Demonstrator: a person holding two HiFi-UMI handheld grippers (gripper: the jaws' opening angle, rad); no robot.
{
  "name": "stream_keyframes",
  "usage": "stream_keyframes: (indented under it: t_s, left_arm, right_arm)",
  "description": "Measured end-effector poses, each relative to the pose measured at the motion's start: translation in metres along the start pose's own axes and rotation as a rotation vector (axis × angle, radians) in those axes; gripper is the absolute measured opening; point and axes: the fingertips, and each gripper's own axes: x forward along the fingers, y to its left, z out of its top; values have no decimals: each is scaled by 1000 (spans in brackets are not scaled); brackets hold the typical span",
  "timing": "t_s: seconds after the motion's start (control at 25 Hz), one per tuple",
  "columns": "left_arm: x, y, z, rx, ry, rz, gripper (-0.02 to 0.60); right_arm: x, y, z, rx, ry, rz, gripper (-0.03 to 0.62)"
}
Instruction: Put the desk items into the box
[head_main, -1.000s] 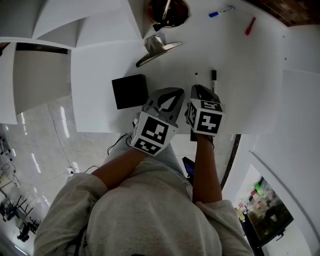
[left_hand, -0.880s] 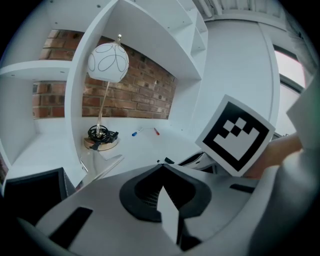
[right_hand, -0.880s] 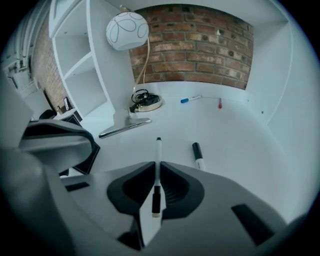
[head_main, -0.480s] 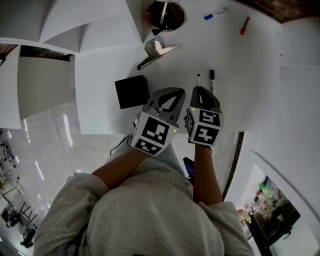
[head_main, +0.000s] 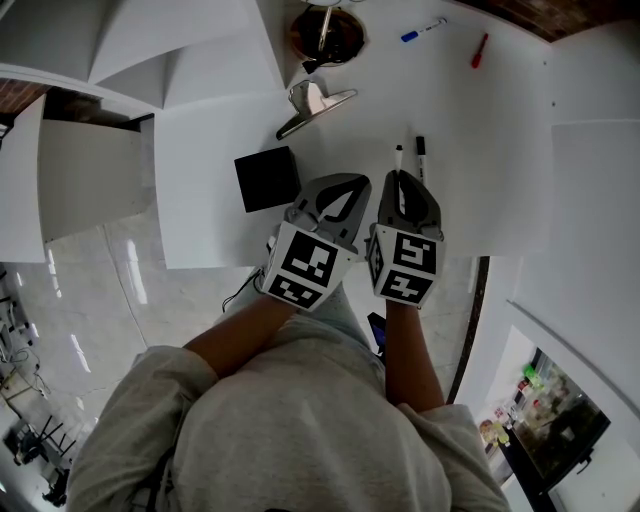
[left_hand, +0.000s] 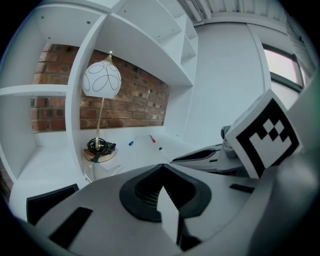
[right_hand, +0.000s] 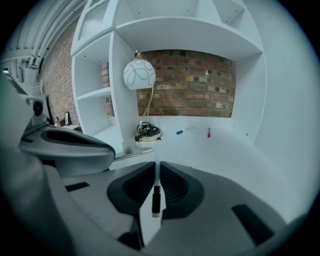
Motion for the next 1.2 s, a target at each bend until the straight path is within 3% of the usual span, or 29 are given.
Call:
stream_keyframes:
  t_s: [0.48, 1.2]
  left_arm:
    - [-26, 0, 14, -6, -54, 35, 9]
    - [-67, 27, 15, -22, -99, 105, 9]
  right_arm:
    - [-30, 21, 35, -59, -209, 12, 46]
    - [-44, 75, 64, -113, -346, 90, 46]
